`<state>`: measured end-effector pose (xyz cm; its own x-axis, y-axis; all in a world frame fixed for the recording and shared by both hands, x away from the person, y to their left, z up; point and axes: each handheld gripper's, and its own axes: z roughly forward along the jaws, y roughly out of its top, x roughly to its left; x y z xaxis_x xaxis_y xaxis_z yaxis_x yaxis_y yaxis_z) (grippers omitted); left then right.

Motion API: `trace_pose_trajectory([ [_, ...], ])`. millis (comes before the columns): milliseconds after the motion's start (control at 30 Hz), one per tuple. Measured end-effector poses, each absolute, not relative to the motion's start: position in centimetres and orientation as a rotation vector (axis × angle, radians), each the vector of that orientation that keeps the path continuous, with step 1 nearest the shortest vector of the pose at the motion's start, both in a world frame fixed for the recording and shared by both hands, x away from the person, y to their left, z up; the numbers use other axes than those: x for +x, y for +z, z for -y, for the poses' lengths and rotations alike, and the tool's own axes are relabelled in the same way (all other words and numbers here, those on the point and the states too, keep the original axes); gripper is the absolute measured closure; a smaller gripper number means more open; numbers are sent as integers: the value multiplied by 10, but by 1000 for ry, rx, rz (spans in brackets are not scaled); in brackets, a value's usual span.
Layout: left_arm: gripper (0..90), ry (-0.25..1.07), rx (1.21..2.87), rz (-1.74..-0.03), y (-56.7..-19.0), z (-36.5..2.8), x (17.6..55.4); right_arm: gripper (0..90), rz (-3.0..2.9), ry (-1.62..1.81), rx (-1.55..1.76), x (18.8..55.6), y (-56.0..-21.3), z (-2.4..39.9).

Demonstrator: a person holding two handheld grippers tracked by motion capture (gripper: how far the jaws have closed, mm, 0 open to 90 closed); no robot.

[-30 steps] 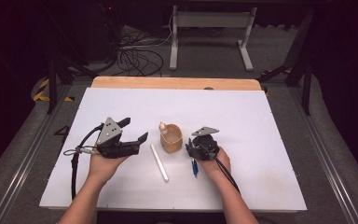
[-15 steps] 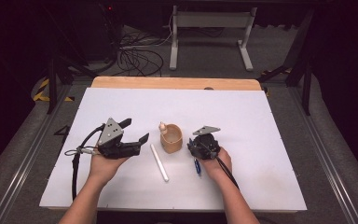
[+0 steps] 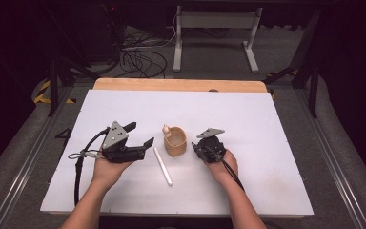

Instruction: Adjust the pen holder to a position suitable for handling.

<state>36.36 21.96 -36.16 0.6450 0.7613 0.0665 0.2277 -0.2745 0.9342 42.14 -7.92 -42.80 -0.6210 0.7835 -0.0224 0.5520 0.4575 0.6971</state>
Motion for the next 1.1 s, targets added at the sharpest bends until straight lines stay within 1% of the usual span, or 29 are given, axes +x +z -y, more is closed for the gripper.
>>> trace_pose_trajectory([
  [300, 187, 601, 1833, -768, -366, -211, 363, 812, -2301, 1076, 1162, 420, -419, 91],
  [667, 187, 575, 1864, -743, -369, -197, 359, 811, -2215, 1254, 1110, 406, -399, 99],
  [933, 187, 538, 1897, -711, -375, -173, 356, 811, -2165, 1418, 1058, 394, -381, 106],
  [1100, 188, 489, 1896, -707, -378, -159, 354, 811, -2132, 1486, 1015, 386, -372, 106],
])
